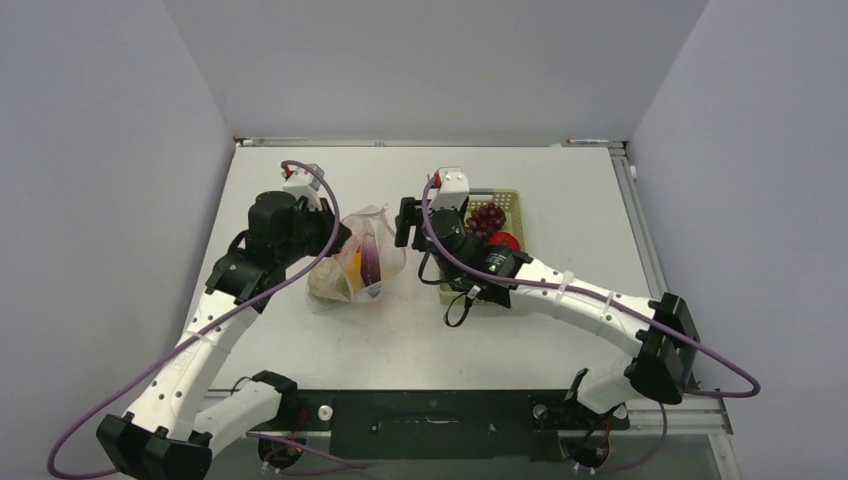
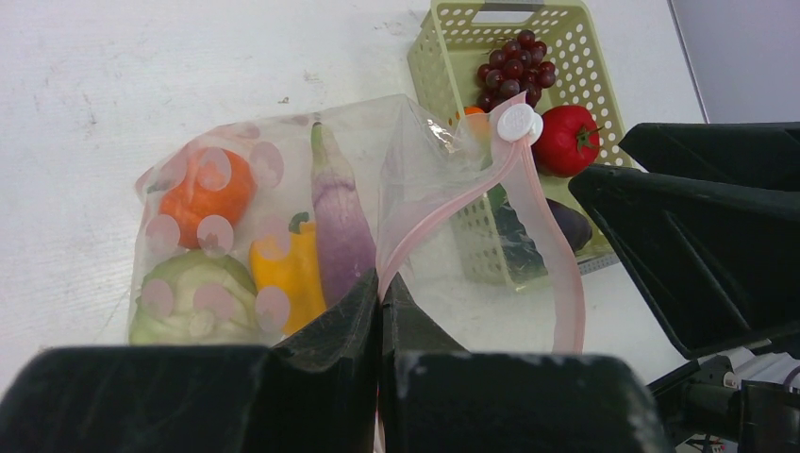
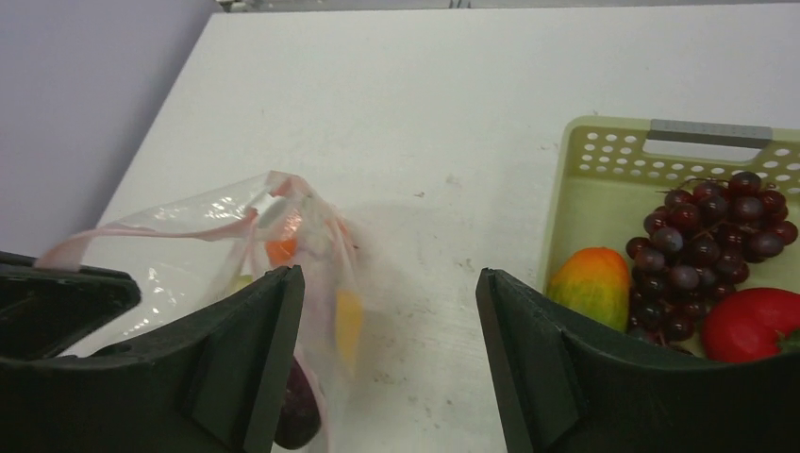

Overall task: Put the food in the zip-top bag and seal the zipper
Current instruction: Place the fake vegetable in the zipper food storage bag, then pick up the fake fruit from the bin.

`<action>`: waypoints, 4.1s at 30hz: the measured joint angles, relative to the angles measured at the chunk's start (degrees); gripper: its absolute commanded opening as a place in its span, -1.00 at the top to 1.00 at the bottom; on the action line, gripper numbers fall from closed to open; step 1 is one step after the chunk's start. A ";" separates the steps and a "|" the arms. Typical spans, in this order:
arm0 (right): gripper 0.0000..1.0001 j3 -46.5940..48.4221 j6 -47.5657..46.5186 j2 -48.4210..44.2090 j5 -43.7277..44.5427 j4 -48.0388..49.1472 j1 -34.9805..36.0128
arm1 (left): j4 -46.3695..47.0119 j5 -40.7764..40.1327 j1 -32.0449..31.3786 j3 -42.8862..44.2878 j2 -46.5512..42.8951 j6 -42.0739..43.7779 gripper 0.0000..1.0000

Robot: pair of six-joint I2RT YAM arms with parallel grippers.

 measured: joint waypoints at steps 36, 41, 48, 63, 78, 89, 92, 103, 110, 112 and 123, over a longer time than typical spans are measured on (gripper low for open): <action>-0.90 -3.74 -9.16 -2.25 -21.97 -23.28 -26.93 | -0.02 0.17 0.00 0.00 0.46 0.04 1.00; -0.86 -5.77 -7.13 0.83 -25.07 -21.68 -26.91 | -0.02 0.22 0.00 0.00 0.57 0.04 1.00; -0.77 -6.38 -3.21 5.31 -27.93 -17.99 -26.91 | -0.02 0.39 0.00 0.00 0.61 0.02 1.00; -0.59 -6.40 4.70 13.18 -29.77 -11.58 -26.91 | -0.02 0.39 0.00 0.00 0.61 0.04 1.00; -0.29 -6.38 9.53 18.97 -31.08 -7.19 -26.91 | -0.02 0.39 0.00 0.00 0.33 0.04 1.00; 0.47 -6.38 10.29 19.65 -31.80 -6.01 -26.91 | -0.02 0.39 0.00 0.00 0.33 0.04 1.00; 0.55 -6.38 10.21 19.08 -31.36 -6.38 -26.91 | -0.02 0.39 0.00 0.00 0.33 0.04 1.00; 0.60 -5.92 8.35 10.25 -24.41 -9.25 -25.46 | -0.02 0.39 0.00 0.00 0.33 0.07 1.00; 0.60 -4.35 5.53 6.67 -19.52 -10.95 -20.22 | -0.02 0.39 0.00 0.00 0.33 0.04 1.00; 0.60 -4.02 4.63 5.16 -18.49 -10.97 -18.38 | -0.02 0.37 0.00 0.00 0.33 0.07 1.00; 0.57 -2.34 -0.46 -3.98 -15.61 -8.57 -10.19 | -0.02 0.37 0.00 0.00 0.33 0.07 1.00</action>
